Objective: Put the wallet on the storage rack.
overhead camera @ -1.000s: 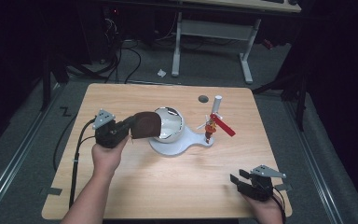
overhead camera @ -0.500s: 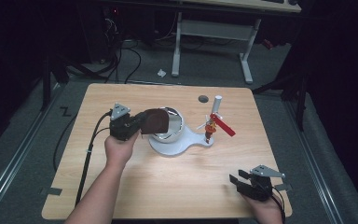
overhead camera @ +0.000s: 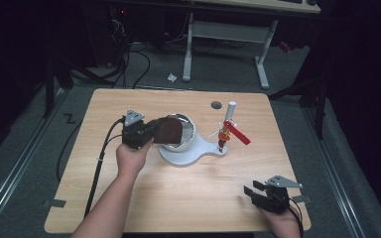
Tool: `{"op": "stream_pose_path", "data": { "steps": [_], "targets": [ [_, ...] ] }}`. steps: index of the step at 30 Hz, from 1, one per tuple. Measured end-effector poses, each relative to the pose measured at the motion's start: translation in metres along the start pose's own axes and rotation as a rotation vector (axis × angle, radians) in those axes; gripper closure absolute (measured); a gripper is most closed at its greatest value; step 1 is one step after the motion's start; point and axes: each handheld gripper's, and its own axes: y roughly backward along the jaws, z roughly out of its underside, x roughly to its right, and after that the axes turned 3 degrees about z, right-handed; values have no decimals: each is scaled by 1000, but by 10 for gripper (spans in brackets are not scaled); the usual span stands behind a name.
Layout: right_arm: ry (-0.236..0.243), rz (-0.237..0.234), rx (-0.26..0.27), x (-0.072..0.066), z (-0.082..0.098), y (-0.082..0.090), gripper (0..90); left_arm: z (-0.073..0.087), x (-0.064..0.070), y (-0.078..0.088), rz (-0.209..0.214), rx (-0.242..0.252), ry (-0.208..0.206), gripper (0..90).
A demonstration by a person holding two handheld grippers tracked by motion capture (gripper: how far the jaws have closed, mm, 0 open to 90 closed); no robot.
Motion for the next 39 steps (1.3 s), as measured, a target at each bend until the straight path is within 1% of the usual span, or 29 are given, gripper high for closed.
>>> {"op": "stream_pose_path", "data": {
  "steps": [4, 7, 11, 12, 14, 19, 30, 32, 34, 39],
  "targets": [
    [0, -1, -1, 0, 0, 0, 516, 0, 0, -4, -6, 5, 17, 794],
    [0, -1, 0, 0, 0, 0, 515, 0, 0, -8, 2, 5, 30, 765],
    [-2, -1, 0, 1, 1, 0, 516, 1, 0, -9, 19, 2, 28, 729],
    [-1, 0, -1, 1, 1, 0, 515, 2, -1, -9, 34, 3, 30, 703],
    [0, -1, -2, 1, 1, 0, 516, 2, 0, -10, 42, -2, 28, 648],
    [0, -1, -2, 1, 1, 0, 515, 3, 1, -10, 45, -4, 26, 608],
    [4, 1, -4, 0, 1, 0, 515, 4, 5, -3, 51, 3, 10, 576],
    [5, 2, -3, 0, 1, 0, 515, 6, 5, 0, 57, 7, 12, 558],
    [7, 2, -2, 0, 1, 0, 515, 10, 6, 3, 54, 5, 4, 543],
    [10, 3, -2, 0, 0, 0, 515, 22, 5, 14, 57, -18, -10, 492]
  ]
}}
